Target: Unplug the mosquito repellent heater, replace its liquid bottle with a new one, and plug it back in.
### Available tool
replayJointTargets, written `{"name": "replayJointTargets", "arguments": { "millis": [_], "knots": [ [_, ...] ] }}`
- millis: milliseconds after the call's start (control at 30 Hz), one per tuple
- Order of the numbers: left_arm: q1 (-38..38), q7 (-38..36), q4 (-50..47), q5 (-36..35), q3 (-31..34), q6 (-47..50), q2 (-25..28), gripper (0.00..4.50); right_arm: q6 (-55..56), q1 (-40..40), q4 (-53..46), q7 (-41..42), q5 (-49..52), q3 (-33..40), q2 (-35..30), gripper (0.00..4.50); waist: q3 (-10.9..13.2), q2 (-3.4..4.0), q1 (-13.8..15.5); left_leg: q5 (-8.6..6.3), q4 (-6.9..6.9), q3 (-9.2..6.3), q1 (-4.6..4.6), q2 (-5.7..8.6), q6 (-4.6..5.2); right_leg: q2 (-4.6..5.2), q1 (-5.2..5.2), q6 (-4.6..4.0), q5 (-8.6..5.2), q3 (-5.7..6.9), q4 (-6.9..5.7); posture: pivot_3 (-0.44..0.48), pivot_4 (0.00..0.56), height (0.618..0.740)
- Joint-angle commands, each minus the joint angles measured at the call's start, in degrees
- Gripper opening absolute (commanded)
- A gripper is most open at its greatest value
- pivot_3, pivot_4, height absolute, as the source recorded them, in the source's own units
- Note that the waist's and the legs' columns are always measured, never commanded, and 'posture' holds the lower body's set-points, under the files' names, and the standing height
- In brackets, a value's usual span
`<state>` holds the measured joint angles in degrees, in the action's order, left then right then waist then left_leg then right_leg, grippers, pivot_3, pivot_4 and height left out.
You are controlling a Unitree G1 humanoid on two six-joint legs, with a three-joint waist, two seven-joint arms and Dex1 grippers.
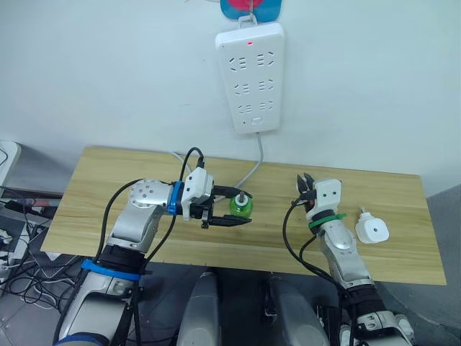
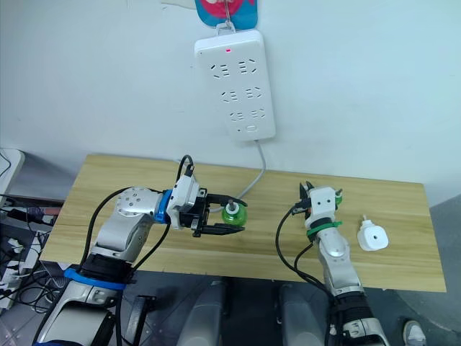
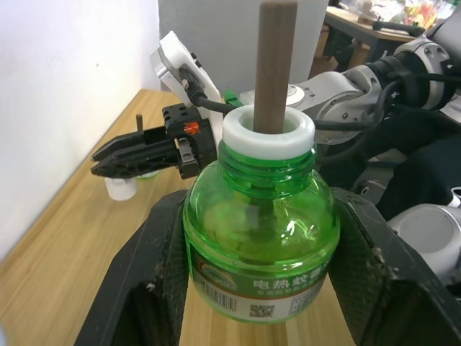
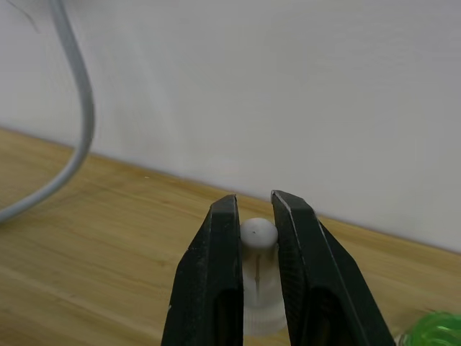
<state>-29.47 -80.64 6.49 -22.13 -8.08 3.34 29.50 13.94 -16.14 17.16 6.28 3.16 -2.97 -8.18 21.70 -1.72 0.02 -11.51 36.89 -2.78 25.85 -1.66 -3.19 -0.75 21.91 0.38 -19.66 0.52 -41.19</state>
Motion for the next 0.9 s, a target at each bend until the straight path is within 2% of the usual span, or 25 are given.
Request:
{"name": "replayJointTargets", "arguments": {
  "millis": [33, 133, 633, 700, 767, 900],
  "knots": [
    [0.9, 1.3, -4.0, -1.8, 1.7, 1.2, 0.8, 2.27, 4.3, -0.2, 2.4, -0.4, -1.1, 1.4, 0.2, 0.30, 0.0, 0.01, 0.0, 0.00, 0.00, 0.01, 0.00, 0.00, 0.00, 0.00, 0.00, 0.00, 0.00, -0.01, 0.00, 0.117, 0.393, 0.740],
    [0.9, 2.2, -4.3, -1.8, 2.2, 1.5, 0.9, 2.27, 5.5, -0.5, 4.2, -0.4, -1.2, 1.8, 0.3, 0.30, 0.0, 0.04, 0.1, 0.00, 0.00, 0.01, 0.00, 0.01, 0.00, 0.00, 0.00, 0.00, 0.00, -0.03, 0.00, 0.123, 0.407, 0.740],
    [0.6, 2.2, -4.7, -1.7, 2.6, 1.7, 1.4, 2.27, 8.8, -1.5, 11.6, 0.1, -1.4, 3.2, 0.8, 0.30, 0.1, 0.08, 0.2, 0.00, -0.02, 0.03, -0.02, 0.00, 0.00, 0.00, 0.00, 0.00, 0.00, -0.07, 0.00, 0.136, 0.397, 0.740],
    [0.3, 2.1, -4.5, -1.7, 2.5, 1.7, 1.4, 2.27, 8.9, -1.2, 11.2, 0.3, -1.2, 3.3, 0.6, 1.05, 0.1, 0.08, 0.2, 0.00, -0.02, 0.04, -0.02, 0.00, 0.00, 0.00, 0.00, 0.00, 0.00, -0.08, 0.00, 0.136, 0.397, 0.740],
    [0.1, 2.1, -4.2, -1.7, 2.3, 1.6, 1.2, 2.27, 8.8, -0.6, 10.4, 0.6, -1.2, 3.3, 0.5, 1.57, 0.1, 0.08, 0.3, 0.00, -0.02, 0.04, -0.02, 0.01, 0.00, 0.00, 0.00, 0.00, 0.00, -0.08, 0.01, 0.130, 0.400, 0.740],
    [0.0, 2.1, -3.7, -1.5, 2.1, 1.2, 0.8, 2.27, 8.2, 1.5, 7.4, 1.3, -1.1, 3.2, 0.2, 3.04, 0.1, 0.08, 0.4, 0.00, -0.04, 0.04, -0.02, 0.01, 0.00, 0.00, 0.00, 0.00, 0.00, -0.08, 0.02, 0.122, 0.393, 0.740]
  ]
}}
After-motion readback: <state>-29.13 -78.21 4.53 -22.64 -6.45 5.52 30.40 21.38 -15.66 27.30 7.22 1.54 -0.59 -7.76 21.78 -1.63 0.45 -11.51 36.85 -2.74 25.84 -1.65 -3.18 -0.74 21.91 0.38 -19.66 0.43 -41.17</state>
